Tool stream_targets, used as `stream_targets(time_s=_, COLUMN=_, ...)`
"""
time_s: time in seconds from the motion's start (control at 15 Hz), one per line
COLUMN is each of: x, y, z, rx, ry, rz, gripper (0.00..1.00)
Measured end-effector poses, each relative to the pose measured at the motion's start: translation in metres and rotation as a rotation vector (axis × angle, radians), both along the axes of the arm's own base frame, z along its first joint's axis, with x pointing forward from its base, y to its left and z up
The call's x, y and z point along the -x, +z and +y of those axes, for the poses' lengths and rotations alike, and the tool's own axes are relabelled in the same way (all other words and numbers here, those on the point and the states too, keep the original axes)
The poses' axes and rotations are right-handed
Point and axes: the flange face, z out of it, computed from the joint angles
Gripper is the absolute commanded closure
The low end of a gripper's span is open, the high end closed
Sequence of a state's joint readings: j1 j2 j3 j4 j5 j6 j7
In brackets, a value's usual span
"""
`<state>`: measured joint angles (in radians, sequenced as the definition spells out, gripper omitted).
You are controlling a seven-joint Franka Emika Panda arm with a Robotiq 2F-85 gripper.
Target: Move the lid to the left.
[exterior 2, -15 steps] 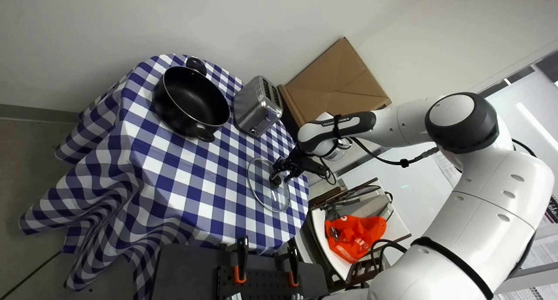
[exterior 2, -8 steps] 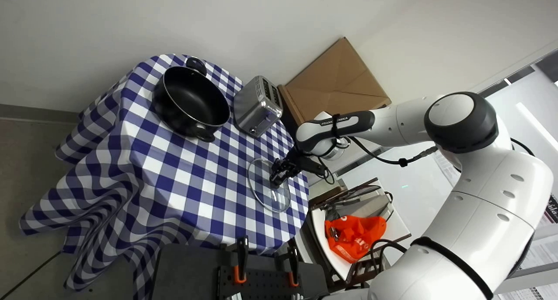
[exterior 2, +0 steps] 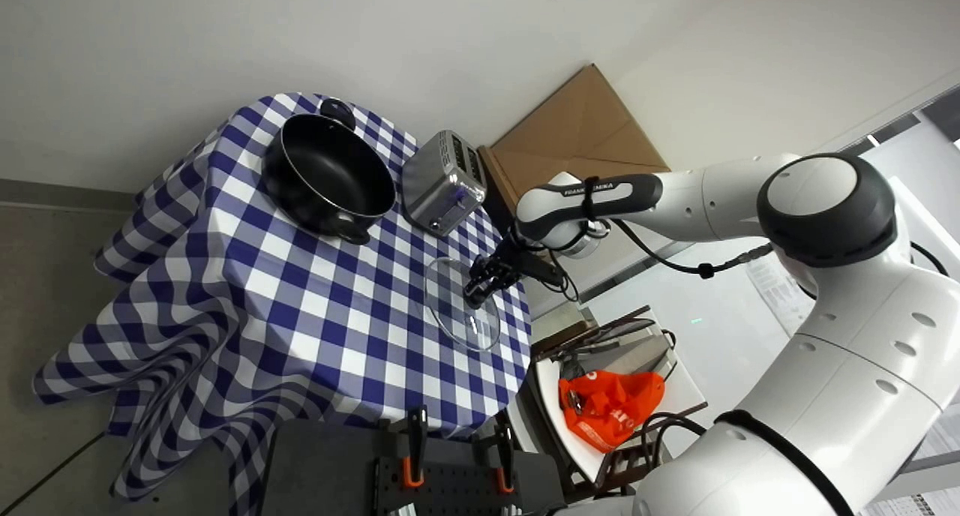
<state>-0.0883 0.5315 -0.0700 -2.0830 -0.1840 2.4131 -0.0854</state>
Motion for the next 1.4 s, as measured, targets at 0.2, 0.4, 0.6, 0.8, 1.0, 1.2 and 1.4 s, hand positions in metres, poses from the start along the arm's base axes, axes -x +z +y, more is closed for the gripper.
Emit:
stream_targets(time_s=0.2, x=-0.005, y=0.029, z=0.015, rx=-0.012, ry=0.035, rz=0.003, gripper=0.75)
stream_targets(time_s=0.4, x=-0.006, y=0.049, z=0.026, rx=-0.024, ry=0.063, rz=0.012, gripper=0.75)
stream_targets(time_s=0.6, x=-0.005, y=0.051, z=0.036, rx=-0.035, ry=0.089, rz=0.032, gripper=0.75)
stream_targets(time_s=0.8, x=0.0, y=0.044, z=0.054, rx=-0.041, ry=0.119, rz=0.051, gripper=0.75)
stream_targets(time_s=1.0, x=0.005, y=0.033, z=0.08, rx=-0.048, ry=0.168, rz=0.066, gripper=0.75)
stream_targets(time_s=1.2, x=0.01, y=0.022, z=0.112, rx=-0.052, ry=0.234, rz=0.069, gripper=0.75)
stream_targets(time_s=1.4, x=0.014, y=0.011, z=0.139, rx=-0.049, ry=0.299, rz=0.059, gripper=0.75)
